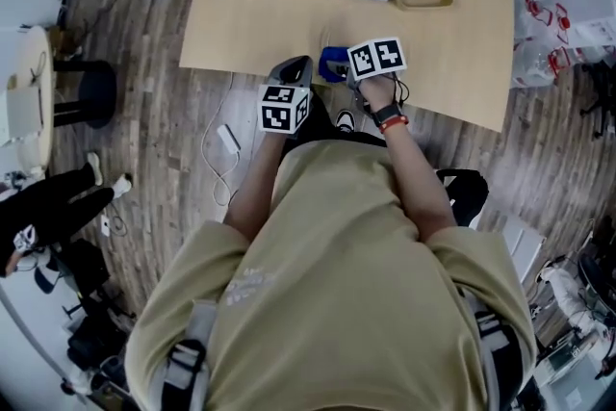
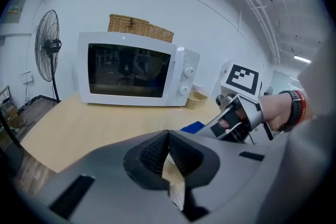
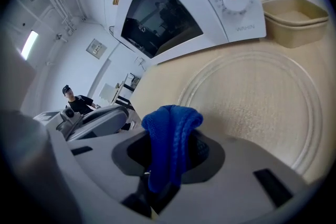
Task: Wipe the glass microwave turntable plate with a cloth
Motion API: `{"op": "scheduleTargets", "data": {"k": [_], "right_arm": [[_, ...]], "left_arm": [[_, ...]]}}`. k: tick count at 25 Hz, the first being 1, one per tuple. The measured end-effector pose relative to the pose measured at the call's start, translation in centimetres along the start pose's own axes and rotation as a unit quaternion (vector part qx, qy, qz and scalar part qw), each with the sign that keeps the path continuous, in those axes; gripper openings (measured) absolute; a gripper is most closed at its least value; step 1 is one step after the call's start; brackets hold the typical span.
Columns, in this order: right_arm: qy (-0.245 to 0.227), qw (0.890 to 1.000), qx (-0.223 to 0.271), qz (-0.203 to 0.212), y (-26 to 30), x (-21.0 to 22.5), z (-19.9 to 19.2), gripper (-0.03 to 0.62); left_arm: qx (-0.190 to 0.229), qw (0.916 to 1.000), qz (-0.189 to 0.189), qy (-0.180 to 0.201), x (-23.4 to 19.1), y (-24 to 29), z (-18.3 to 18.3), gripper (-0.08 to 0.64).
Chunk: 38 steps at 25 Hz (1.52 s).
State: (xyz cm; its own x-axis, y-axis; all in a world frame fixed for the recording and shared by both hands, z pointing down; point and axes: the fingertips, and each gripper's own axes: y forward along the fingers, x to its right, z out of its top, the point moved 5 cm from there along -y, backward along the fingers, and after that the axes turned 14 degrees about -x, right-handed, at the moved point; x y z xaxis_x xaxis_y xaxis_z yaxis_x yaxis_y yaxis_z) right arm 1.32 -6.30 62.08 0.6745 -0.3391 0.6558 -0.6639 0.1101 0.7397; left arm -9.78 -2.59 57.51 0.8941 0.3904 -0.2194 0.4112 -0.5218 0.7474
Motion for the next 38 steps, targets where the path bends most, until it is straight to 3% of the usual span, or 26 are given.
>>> {"op": "scheduleTargets", "data": {"k": [8, 15, 38], "right_arm": [[-0.031, 0.999, -0.024, -0.023, 3.2, -0.4, 0.7, 0.129], [-0.022, 0.999, -0.027, -0.018, 3.5, 0.0, 0.6, 0.130], [0.005, 1.000, -0.005, -0.031, 0.0, 3.2, -2.4, 0.130]], "left_arm": [[0.001, 0.9997, 0.014, -0.018, -1.3, -1.1, -1.5, 0.018], [0.001, 0.9996, 0.014, -0.025, -1.5, -0.9, -1.7, 0.018], [-0.016, 0.9990, -0.033, 0.024, 3.5, 2.4, -0.3, 0.018]]}}
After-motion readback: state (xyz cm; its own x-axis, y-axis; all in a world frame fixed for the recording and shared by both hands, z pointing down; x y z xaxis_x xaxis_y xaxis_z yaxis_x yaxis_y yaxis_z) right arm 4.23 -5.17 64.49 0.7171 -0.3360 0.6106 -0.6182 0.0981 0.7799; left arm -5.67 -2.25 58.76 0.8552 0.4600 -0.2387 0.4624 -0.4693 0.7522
